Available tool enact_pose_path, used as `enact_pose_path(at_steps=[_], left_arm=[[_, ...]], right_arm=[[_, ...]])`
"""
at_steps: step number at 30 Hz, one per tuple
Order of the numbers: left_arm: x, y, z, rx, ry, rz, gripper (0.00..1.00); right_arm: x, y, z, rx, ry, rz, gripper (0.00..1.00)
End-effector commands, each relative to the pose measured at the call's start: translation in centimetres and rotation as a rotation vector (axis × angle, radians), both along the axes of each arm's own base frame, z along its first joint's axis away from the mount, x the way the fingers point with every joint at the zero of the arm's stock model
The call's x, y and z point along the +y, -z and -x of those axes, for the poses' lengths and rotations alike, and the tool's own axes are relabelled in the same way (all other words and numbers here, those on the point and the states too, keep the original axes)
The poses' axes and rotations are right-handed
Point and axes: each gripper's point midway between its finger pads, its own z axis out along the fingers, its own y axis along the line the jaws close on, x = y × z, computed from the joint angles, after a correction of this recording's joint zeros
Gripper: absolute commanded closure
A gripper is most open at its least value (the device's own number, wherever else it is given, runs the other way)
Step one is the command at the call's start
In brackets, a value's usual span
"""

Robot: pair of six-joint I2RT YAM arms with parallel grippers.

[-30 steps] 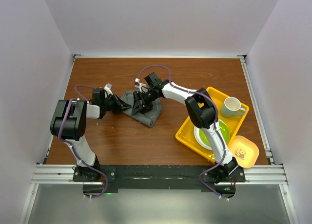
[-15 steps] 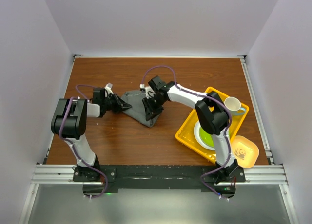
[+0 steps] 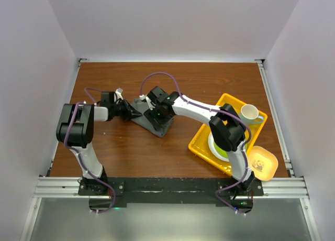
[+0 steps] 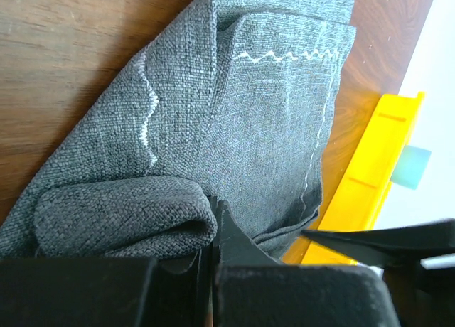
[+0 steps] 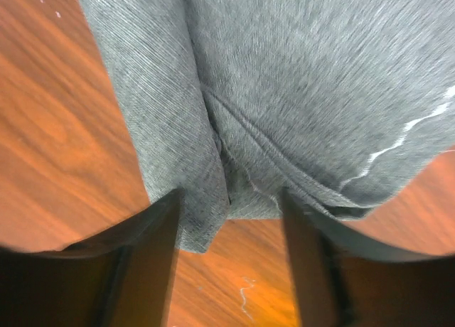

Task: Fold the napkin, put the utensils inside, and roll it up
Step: Roll the napkin with the utensil

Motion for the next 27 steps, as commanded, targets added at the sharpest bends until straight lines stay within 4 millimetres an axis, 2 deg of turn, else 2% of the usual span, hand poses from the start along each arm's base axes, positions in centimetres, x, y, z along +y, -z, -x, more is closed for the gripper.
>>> enact_pose_path(at_steps=[1,3,4,6,7,8,12,20,24,26,27], left_arm=[[1.2,3.6,2.5,0.147,0.009,-0.096,1.00],[1.2,3.8,2.8,0.169,0.009,-0.101,1.00],[1.3,3.6,2.4,0.161,0.008,-0.103,1.00],[1.3,3.9,3.2,0.206,0.012,-0.104,1.00],[1.3,3.9,3.2,0.208,0.016,-0.104,1.00],[1.2,4.0,3.2,0.214,0.018,-0.103,1.00],[1.1,4.2,3.5,0.244,0.025,-0.086,1.00],[1.2,4.3,3.3,0.259,0.023,-0.080,1.00],[1.3,4.4,3.4,0.267,0.018,-0.076,1.00],[1.4,4.3,3.3,0.266,0.017,-0.075,1.00],[1.5,4.3,3.2,0.265,0.011,-0.078,1.00]], right_arm=[[2.5,-6.6,-2.1,-0.284,-0.113,-0.032,0.22],[4.2,-6.7,-1.8,-0.278,-0.167,-0.068,0.21],[4.9,-5.6,-1.8,-0.264,-0.190,-0.062,0.20],[6.4,-5.9,-2.2,-0.296,-0.224,-0.075,0.20],[6.7,-4.2,-2.3,-0.281,-0.236,-0.049,0.20],[7.7,-4.7,-2.5,-0.305,-0.253,-0.055,0.20],[9.0,-3.8,-3.8,-0.408,-0.231,-0.011,0.20],[9.1,-2.3,-4.4,-0.453,-0.167,-0.003,0.29],[8.4,-1.0,-4.5,-0.446,-0.139,0.033,0.43],[8.3,-0.2,-4.1,-0.424,-0.152,0.035,0.45],[8.2,0.1,-4.0,-0.422,-0.150,0.033,0.49]])
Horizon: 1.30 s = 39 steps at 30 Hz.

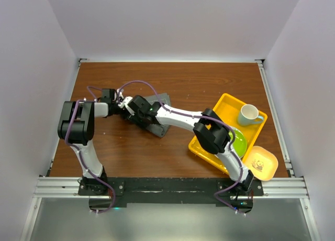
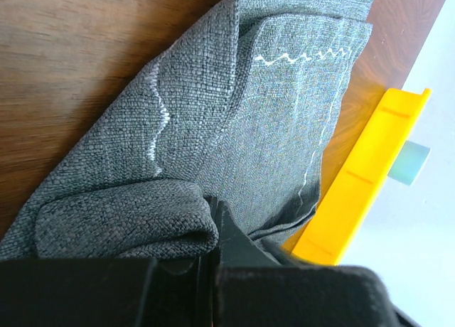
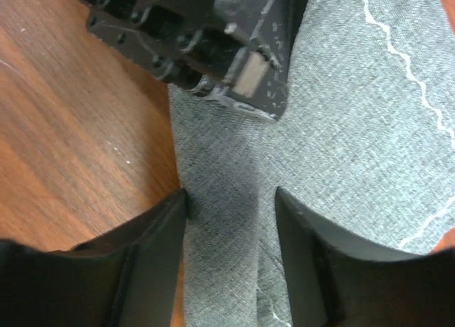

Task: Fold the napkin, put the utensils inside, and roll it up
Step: Roll the napkin with the utensil

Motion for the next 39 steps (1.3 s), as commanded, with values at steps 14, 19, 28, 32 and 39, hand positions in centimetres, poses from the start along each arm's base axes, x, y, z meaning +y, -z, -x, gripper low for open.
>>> enact_pose_path(at_steps=[14,19,28,32,39], left_arm=[[2.2,1.7,1.6,0.094,-0.001,-0.119,0.96],[4.2,-3.2,-1.2,-0.065,-0.038,-0.257,0.75],[4.0,-10.8,-1.2,-0.307,-0.111,-0.215,0.69],[1.3,-10.2,-0.5,-0.371,-0.068,-0.040,0.84],[-0.4,-7.9,-1.3,-0.394,-0.091,0.073,0.95]], right_arm=[[0.3,2.5,1.1,0.191,0.071,-0.109,1.00],[0.6,2.7,1.5,0.529,0.103,-0.300,1.00],[-0.8,5.2,1.7,1.047,0.263,-0.567,1.00],[-1.5,6.7,1.8,1.150,0.283,-0.584,1.00],[-2.7,9.0,1.2,1.196,0.325,-0.569,1.00]])
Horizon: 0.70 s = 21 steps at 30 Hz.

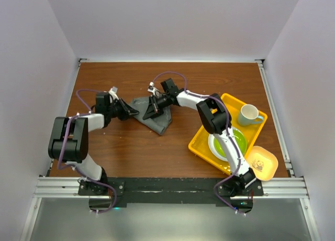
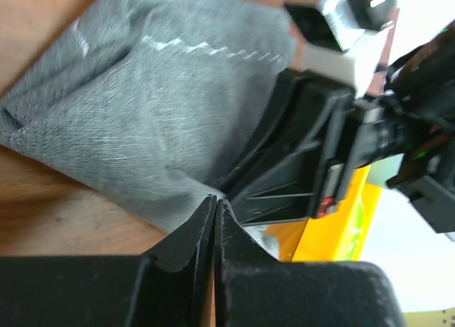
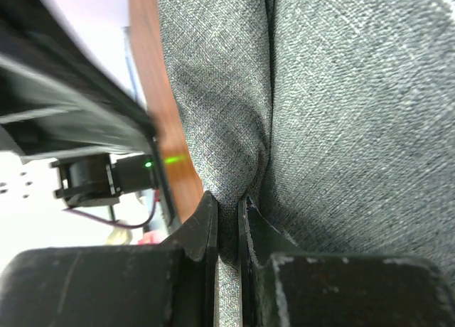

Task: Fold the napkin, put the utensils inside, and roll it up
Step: Roll the napkin with the utensil

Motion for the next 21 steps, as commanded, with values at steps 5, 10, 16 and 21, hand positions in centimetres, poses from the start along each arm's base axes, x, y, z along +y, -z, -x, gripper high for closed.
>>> enact_pose_path(at_steps=[5,10,16,21], left_arm=[[-1.5,-0.1,-2.9,-0.126,-0.015,0.106,1.00],[-0.7,3.7,-1.9,-0.009,-0.074,0.074,1.00],[-0.1,6.7,-0.4,0.103,-0.088,0.018,1.00],[0.2,7.7,0.1,0.139,-0.084,-0.006,1.00]], right_arm=[[-3.2,7.6,1.8,0.149,0.035,0.217,1.00],[-3.1,6.0,1.2,0.087,0.035,0.219,0.91],[-2.7,1.7,-0.4,-0.019,0.044,0.208,0.69],[-3.0,-2.0,-1.8,-0.143,0.044,0.224,0.55]])
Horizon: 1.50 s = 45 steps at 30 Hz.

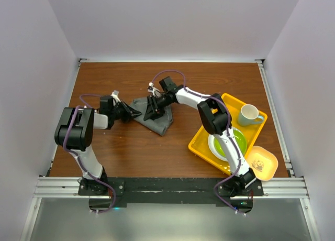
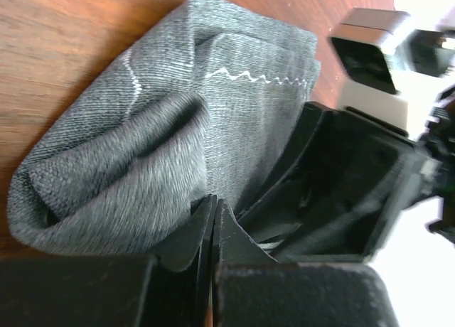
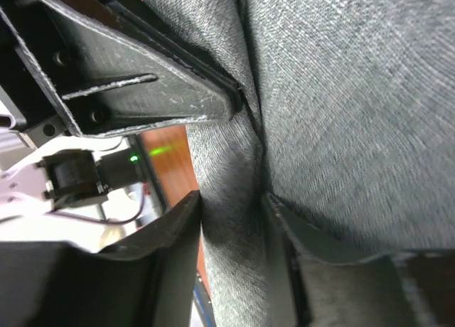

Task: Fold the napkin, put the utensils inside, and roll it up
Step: Roll the napkin with the utensil

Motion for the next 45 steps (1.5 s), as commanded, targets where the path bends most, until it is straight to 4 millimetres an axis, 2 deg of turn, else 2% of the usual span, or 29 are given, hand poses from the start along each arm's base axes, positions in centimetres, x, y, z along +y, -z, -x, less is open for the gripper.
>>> enact_pose_path(at_steps=[1,3,7,9,10,11,12,13,14,16,17,20,21,23,24,25,26,32,39,42,43,45], left_arm=[[1.1,3.4,1.2,0.100,-0.019,-0.089,1.00],[1.1,3.7,1.4,0.113,-0.015,-0.094,1.00],[1.1,3.7,1.1,0.124,-0.005,-0.102,1.00],[1.1,3.7,1.3,0.142,-0.002,-0.101,1.00],[1.0,3.5,1.1,0.142,0.002,-0.095,1.00],[1.0,3.5,1.1,0.150,0.002,-0.096,1.00],[1.0,3.7,1.3,0.169,0.002,-0.097,1.00],[1.0,3.6,1.2,0.173,0.003,-0.097,1.00],[1.0,3.6,1.3,0.180,0.004,-0.098,1.00],[0.9,3.8,1.7,0.208,0.009,-0.094,1.00],[0.8,3.7,1.8,0.215,0.010,-0.089,1.00],[0.7,3.9,2.2,0.240,0.016,-0.077,1.00],[0.7,3.9,2.3,0.247,0.016,-0.076,1.00],[0.6,3.9,2.4,0.252,0.018,-0.071,1.00],[0.6,3.8,2.5,0.258,0.020,-0.069,1.00],[0.5,3.6,2.4,0.255,0.023,-0.065,1.00],[0.5,3.6,2.3,0.253,0.024,-0.067,1.00],[0.4,3.1,1.8,0.248,0.033,-0.068,1.00],[0.4,3.3,2.0,0.258,0.037,-0.056,1.00],[0.4,3.3,2.1,0.260,0.037,-0.054,1.00],[0.4,3.2,2.0,0.256,0.038,-0.053,1.00],[0.5,2.7,1.7,0.242,0.041,-0.051,1.00]], right_arm=[[-2.2,-2.3,-1.7,-0.160,0.031,0.144,0.53],[-2.6,-3.2,-1.9,-0.206,0.021,0.152,0.47],[-4.2,-4.9,-1.1,-0.304,-0.022,0.208,0.42],[-4.8,-4.7,-0.1,-0.399,-0.100,0.258,0.40],[-5.3,-4.6,-0.5,-0.475,-0.101,0.315,0.38],[-5.3,-4.9,0.6,-0.547,-0.139,0.339,0.36],[-5.2,-5.1,0.7,-0.607,-0.142,0.362,0.35],[-5.7,-5.0,-0.7,-0.712,-0.099,0.444,0.32],[-5.2,-5.2,0.5,-0.797,-0.158,0.470,0.31],[-4.3,-5.5,0.2,-0.923,-0.159,0.513,0.28],[-3.7,-5.2,0.9,-0.982,-0.194,0.548,0.27],[-2.3,-5.2,1.2,-1.121,-0.225,0.624,0.25],[-1.9,-4.5,1.4,-1.137,-0.241,0.634,0.25],[-0.5,-4.6,1.6,-1.186,-0.256,0.634,0.25],[-0.6,-3.5,1.3,-1.192,-0.263,0.679,0.25],[-0.4,-3.3,1.3,-1.201,-0.264,0.699,0.25],[0.1,-3.4,1.3,-1.218,-0.270,0.708,0.25],[-0.1,-2.9,0.5,-1.327,-0.227,0.793,0.25],[-0.8,-1.0,-0.3,-1.340,-0.234,0.862,0.28],[-0.7,0.1,-0.3,-1.327,-0.242,0.859,0.34],[-0.6,0.2,-0.4,-1.322,-0.238,0.856,0.44],[-0.4,1.2,0.1,-1.284,-0.263,0.835,0.57]])
